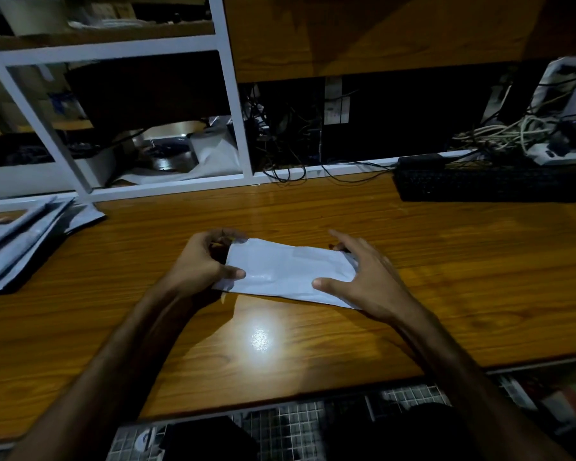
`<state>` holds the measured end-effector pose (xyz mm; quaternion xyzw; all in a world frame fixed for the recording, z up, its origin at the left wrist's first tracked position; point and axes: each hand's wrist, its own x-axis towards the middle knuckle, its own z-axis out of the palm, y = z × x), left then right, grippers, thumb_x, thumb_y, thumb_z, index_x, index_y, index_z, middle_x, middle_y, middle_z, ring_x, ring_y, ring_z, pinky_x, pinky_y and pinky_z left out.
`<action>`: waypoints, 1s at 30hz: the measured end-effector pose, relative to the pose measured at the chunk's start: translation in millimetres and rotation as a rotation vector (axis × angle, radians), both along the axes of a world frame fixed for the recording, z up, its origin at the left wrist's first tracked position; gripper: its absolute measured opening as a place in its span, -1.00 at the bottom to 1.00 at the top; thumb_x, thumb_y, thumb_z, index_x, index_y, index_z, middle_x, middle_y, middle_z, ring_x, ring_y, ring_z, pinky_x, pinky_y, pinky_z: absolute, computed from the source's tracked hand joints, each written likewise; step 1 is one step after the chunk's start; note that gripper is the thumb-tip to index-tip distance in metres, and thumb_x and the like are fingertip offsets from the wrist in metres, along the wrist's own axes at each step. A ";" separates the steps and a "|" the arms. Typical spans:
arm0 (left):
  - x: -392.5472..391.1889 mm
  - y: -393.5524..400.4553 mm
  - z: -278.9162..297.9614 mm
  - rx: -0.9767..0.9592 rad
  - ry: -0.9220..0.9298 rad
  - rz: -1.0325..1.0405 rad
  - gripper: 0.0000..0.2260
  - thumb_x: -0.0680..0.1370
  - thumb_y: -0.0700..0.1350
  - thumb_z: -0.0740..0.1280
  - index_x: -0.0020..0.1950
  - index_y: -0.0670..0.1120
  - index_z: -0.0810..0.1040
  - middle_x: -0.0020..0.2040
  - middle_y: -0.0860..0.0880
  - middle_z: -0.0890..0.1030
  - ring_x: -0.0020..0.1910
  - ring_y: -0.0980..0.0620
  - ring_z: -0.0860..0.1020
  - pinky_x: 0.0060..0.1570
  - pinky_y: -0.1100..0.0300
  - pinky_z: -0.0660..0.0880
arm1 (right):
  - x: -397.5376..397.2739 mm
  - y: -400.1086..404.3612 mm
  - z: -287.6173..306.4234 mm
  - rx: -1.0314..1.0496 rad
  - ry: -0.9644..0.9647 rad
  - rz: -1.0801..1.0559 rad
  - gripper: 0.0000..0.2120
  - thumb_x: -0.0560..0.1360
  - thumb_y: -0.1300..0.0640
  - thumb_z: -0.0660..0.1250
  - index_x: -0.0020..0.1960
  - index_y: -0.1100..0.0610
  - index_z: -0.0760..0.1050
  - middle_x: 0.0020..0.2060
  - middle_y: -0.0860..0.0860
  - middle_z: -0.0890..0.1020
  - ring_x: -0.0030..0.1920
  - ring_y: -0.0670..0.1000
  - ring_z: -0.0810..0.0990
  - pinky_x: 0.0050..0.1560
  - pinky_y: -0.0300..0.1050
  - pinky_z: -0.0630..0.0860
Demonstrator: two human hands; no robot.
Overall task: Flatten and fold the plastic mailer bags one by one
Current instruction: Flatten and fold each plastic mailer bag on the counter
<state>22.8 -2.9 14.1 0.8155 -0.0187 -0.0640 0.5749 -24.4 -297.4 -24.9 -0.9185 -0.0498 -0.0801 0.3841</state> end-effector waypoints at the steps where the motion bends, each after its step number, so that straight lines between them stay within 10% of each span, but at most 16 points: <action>1: 0.4 -1.7 0.3 -0.021 0.006 0.006 -0.47 0.36 -0.48 0.55 0.20 0.00 0.68 0.25 -0.10 0.60 0.05 -0.24 0.66 -0.08 -0.20 0.69 | -0.3 -1.5 -1.1 0.028 -0.002 0.014 -0.06 0.32 -0.43 0.51 0.58 -0.33 0.18 0.31 -0.22 0.46 0.34 -0.03 0.46 0.34 0.22 0.47; 11: -8.2 -3.2 0.2 -0.342 0.133 -0.046 -0.53 0.33 -0.63 0.37 0.12 -0.23 0.67 0.25 -0.17 0.66 0.20 -0.30 0.64 -0.02 -0.19 0.68 | -9.3 -10.0 4.3 0.138 -0.012 0.056 -0.10 0.30 -0.17 0.66 0.53 -0.31 0.28 0.30 -0.17 0.29 0.33 -0.09 0.36 0.21 -0.09 0.36; 22: -39.6 -26.2 4.7 -0.340 0.123 -0.202 -0.69 0.44 -0.63 0.27 0.07 -0.35 0.60 0.05 0.07 0.75 -0.02 0.21 0.70 -0.25 0.21 0.62 | -84.7 -22.7 13.5 0.271 -0.012 -0.055 -0.58 0.39 0.04 0.64 0.16 -0.23 0.57 0.23 -0.14 0.40 0.30 -0.22 0.42 0.21 -0.31 0.31; 26: -54.8 -57.3 11.8 -0.232 0.072 -0.370 -0.80 0.48 -0.51 0.40 0.04 -0.32 0.64 0.02 -0.32 0.55 0.15 0.00 0.44 -0.26 0.24 0.54 | -144.4 -41.0 17.3 0.355 -0.075 -0.168 -0.58 0.38 0.15 0.65 0.10 -0.21 0.62 0.23 -0.09 0.51 0.26 -0.27 0.49 0.22 -0.47 0.32; 28: -64.1 -80.1 17.3 -0.173 0.063 -0.514 -0.80 0.48 -0.36 0.50 0.08 -0.31 0.64 -0.23 -0.26 0.47 -0.32 0.36 0.27 -0.25 0.22 0.52 | -176.6 -53.0 19.2 0.381 -0.108 -0.222 -0.61 0.38 0.20 0.64 0.10 -0.12 0.64 0.20 -0.11 0.60 0.27 -0.23 0.53 0.26 -0.41 0.37; 30: -74.9 -109.5 19.8 -0.134 0.059 -0.634 -0.81 0.53 -0.47 0.37 0.11 -0.33 0.61 -0.31 -0.17 0.42 -0.44 0.18 0.59 -0.22 0.27 0.55 | -210.8 -68.6 22.9 0.397 -0.122 -0.283 -0.66 0.40 0.23 0.62 0.09 -0.02 0.65 0.17 -0.12 0.65 0.27 -0.20 0.56 0.29 -0.32 0.41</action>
